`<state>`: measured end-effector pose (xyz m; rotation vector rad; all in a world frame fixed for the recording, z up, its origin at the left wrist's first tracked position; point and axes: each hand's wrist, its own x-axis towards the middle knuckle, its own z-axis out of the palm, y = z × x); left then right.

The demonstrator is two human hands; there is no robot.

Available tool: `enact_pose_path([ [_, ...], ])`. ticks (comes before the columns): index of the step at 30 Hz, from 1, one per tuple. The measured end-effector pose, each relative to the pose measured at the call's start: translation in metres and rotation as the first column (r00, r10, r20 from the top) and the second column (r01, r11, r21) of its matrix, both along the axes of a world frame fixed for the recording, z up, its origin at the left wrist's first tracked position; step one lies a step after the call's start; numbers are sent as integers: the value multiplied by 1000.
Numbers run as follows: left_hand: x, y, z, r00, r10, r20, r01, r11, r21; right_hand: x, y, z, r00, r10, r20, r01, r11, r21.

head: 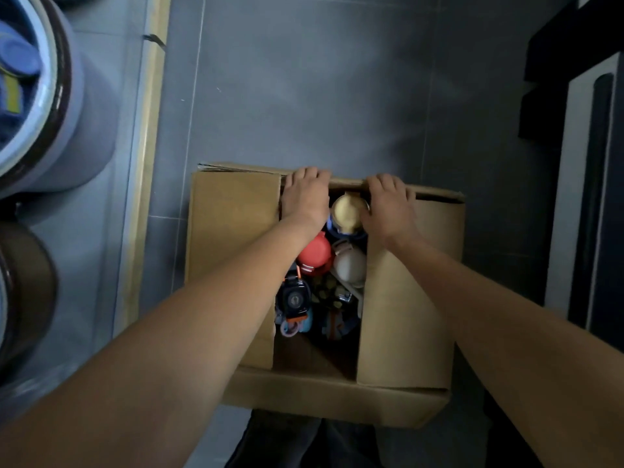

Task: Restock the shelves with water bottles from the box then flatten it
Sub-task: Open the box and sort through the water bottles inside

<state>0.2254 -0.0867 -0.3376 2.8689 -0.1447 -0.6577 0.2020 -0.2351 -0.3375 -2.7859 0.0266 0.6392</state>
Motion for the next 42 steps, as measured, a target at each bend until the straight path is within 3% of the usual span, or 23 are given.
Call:
enact_pose_path([
  [4, 2, -5, 1, 1000, -8, -28, 9, 1000, 26, 0, 5, 1, 999, 1, -37, -3, 998, -67],
  [10, -13, 3, 26, 989, 35, -146, -52, 992, -116, -14, 15, 32, 981, 46, -187, -52, 998, -27],
  [15, -60, 15, 50, 968, 38, -247, -68, 991, -117, -58, 39, 57, 939, 294, -180, -300, 954, -2],
  [19, -109, 30, 60, 948, 27, -318, -65, 992, -110, -104, 43, 68, 748, 525, -405, -619, 773, -141],
  [21, -126, 36, 66, 944, 10, -329, -49, 993, -109, -120, 35, 76, 696, 576, -428, -696, 688, -205],
  [23, -143, 38, 76, 944, 11, -331, -52, 992, -113, -134, 23, 95, 695, 618, -366, -712, 662, -235],
  [27, -163, 27, 92, 932, 26, -362, -66, 993, -99, -143, -4, 138, 815, 527, -241, -576, 782, -238],
  [31, -169, -15, 110, 919, -2, -395, -61, 987, -148, -152, -47, 168, 942, 214, -259, -288, 911, -295],
  [33, -168, -39, 117, 921, -56, -386, -14, 984, -177, -161, -66, 168, 957, 22, -288, -114, 945, -307],
  [37, -166, -87, 115, 932, -132, -336, 61, 975, -213, -179, -96, 143, 869, -299, -395, 243, 952, -185],
  [42, -183, -113, 77, 936, -104, -337, 15, 966, -258, -202, -100, 82, 648, -527, -549, 641, 767, 22],
])
